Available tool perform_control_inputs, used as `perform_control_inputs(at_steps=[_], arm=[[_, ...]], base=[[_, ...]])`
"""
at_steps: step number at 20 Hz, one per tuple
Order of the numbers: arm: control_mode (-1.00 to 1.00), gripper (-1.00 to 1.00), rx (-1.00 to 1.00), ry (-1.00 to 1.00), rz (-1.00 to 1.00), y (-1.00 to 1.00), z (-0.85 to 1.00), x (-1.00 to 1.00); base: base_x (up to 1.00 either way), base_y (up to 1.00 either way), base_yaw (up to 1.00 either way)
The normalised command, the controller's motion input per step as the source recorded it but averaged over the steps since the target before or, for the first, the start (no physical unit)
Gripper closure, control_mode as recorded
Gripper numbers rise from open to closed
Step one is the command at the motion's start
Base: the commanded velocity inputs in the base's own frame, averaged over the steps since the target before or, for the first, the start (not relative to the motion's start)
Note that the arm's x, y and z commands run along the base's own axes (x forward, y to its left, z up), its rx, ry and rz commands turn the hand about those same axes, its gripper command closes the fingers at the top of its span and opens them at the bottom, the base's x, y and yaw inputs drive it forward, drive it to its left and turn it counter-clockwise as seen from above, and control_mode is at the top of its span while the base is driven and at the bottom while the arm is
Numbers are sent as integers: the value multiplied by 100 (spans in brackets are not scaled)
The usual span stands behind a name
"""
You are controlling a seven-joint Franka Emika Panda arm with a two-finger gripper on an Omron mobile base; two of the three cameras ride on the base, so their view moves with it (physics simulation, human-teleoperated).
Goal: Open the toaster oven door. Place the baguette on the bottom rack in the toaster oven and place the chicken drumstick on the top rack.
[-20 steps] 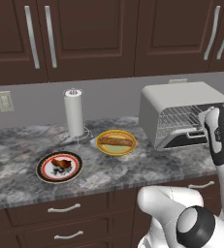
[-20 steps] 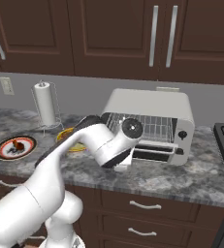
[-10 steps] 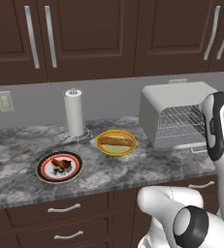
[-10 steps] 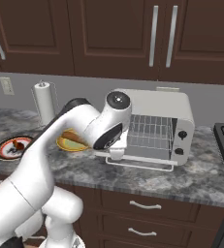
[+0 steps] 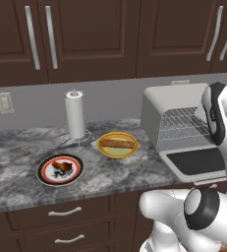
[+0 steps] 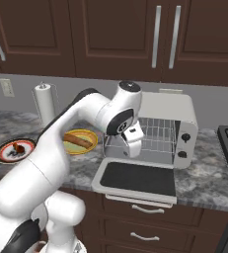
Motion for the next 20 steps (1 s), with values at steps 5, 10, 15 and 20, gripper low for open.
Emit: perform_control_inputs(at_steps=[5, 10, 15, 20], arm=[[-100, -100, -1, -11, 45, -1, -46, 1], [-100, -100, -8, 0, 33, 3, -58, 10], [-100, -100, -9, -3, 27, 0, -56, 3], [-100, -100, -3, -28, 18, -6, -25, -4]], base=[[0, 0, 0], [0, 0, 0], [0, 0, 0], [0, 0, 0]])
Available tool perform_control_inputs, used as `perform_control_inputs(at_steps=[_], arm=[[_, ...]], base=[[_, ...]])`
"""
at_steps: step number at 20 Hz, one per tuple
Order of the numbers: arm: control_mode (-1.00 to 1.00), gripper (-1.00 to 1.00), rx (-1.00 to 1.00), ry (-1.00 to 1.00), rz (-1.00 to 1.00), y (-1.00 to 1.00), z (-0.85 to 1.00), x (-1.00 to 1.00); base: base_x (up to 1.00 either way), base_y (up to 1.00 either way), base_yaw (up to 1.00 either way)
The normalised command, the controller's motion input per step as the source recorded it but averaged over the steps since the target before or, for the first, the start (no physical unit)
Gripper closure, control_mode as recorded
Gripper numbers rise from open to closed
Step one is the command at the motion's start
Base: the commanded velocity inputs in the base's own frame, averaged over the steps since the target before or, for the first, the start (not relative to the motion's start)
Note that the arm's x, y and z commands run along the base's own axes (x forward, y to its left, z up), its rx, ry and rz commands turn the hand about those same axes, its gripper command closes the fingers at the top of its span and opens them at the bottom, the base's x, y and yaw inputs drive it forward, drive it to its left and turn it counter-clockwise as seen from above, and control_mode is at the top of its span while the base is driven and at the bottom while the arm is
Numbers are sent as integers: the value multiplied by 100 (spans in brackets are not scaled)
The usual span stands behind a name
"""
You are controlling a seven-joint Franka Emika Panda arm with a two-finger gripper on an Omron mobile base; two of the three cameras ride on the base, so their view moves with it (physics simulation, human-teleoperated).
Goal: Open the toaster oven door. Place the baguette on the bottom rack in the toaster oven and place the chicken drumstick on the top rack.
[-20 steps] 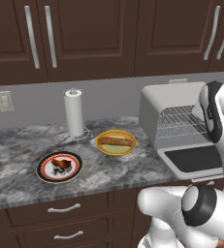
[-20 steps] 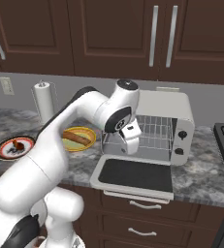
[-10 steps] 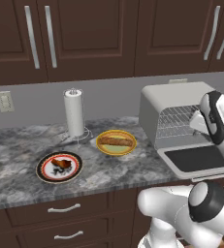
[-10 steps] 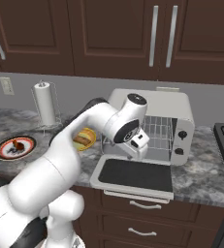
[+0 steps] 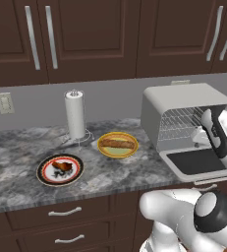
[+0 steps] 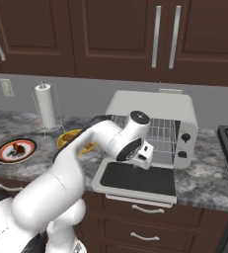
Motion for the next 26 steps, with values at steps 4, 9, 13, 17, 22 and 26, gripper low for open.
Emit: perform_control_inputs(at_steps=[4, 9, 13, 17, 22, 26], arm=[[-100, -100, 0, -9, 15, -3, -3, 14], [-100, -100, 0, -1, 27, -16, 4, 20], [-100, -100, 0, -9, 18, -23, 4, 16], [-100, -100, 1, -15, 2, -11, 4, 19], [-100, -100, 3, -14, -2, -3, 3, 19], [-100, -100, 0, 0, -2, -6, 2, 30]], base=[[0, 0, 0], [0, 0, 0], [0, 0, 0], [0, 0, 0], [0, 0, 0], [0, 0, 0]])
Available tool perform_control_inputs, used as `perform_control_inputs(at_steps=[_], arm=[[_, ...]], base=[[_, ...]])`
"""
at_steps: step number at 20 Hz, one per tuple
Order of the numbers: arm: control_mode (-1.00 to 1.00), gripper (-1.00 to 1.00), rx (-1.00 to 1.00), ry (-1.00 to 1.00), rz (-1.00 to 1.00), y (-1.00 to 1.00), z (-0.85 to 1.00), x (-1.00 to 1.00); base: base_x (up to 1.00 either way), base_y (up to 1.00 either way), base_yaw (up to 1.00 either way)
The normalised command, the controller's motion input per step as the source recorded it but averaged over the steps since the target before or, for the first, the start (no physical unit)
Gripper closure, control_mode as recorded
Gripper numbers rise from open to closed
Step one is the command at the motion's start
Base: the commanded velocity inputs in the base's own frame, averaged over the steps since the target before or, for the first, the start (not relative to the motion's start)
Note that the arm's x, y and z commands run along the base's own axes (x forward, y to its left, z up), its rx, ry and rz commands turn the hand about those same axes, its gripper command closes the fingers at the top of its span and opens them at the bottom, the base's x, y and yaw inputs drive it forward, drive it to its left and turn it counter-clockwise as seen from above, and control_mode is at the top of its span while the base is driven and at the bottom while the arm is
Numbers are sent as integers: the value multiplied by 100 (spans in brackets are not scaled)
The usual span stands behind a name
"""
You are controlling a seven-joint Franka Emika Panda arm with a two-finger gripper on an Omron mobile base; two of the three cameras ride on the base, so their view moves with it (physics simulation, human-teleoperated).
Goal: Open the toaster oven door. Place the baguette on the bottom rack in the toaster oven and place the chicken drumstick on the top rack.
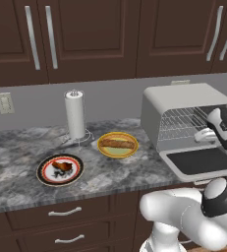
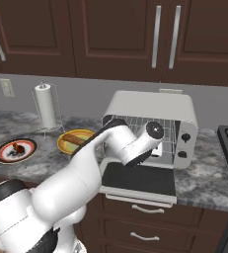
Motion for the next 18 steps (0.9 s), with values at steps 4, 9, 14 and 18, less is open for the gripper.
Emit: perform_control_inputs(at_steps=[4, 9, 14, 18], arm=[[-100, -100, 0, -2, -2, 0, 0, 33], [-100, -100, 1, -9, -5, 0, -6, 25], [-100, -100, 0, -5, -5, 0, -4, 25], [-100, -100, 8, 0, -5, 0, -7, 5]], base=[[0, 0, 0], [0, 0, 0], [0, 0, 0], [0, 0, 0]])
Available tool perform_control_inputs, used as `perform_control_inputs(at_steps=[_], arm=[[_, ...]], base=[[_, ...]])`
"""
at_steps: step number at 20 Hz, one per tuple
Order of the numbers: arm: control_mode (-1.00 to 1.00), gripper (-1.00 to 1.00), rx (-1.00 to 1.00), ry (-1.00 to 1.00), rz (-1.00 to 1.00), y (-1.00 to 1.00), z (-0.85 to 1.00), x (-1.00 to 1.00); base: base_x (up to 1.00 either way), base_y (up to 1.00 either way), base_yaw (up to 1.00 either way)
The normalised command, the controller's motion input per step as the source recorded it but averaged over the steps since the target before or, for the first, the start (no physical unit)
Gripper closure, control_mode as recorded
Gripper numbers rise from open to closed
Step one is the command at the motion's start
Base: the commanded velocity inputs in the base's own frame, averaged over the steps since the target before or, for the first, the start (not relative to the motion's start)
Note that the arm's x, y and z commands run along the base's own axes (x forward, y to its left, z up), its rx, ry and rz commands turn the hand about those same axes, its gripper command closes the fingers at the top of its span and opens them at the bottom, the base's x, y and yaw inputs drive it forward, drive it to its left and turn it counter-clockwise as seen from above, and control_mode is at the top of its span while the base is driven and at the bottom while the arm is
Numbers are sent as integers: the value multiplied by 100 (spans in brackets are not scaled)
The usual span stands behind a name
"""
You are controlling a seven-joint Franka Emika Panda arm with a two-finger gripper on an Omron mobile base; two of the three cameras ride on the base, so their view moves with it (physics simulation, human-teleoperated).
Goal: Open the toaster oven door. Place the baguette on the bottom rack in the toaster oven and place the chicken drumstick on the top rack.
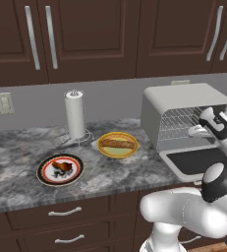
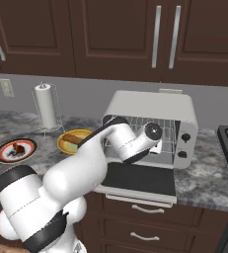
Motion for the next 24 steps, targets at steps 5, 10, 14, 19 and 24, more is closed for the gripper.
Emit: perform_control_inputs(at_steps=[5, 10, 14, 19, 24], arm=[[-100, -100, 14, 0, -5, 0, -16, 4], [-100, -100, 11, -1, -3, 1, -24, 8], [-100, -100, 3, 0, 0, 0, -14, 24], [-100, -100, 6, 0, 0, 2, -12, 23], [-100, -100, 8, 1, -2, 3, -6, 16]], base=[[0, 0, 0], [0, 0, 0], [0, 0, 0], [0, 0, 0], [0, 0, 0]])
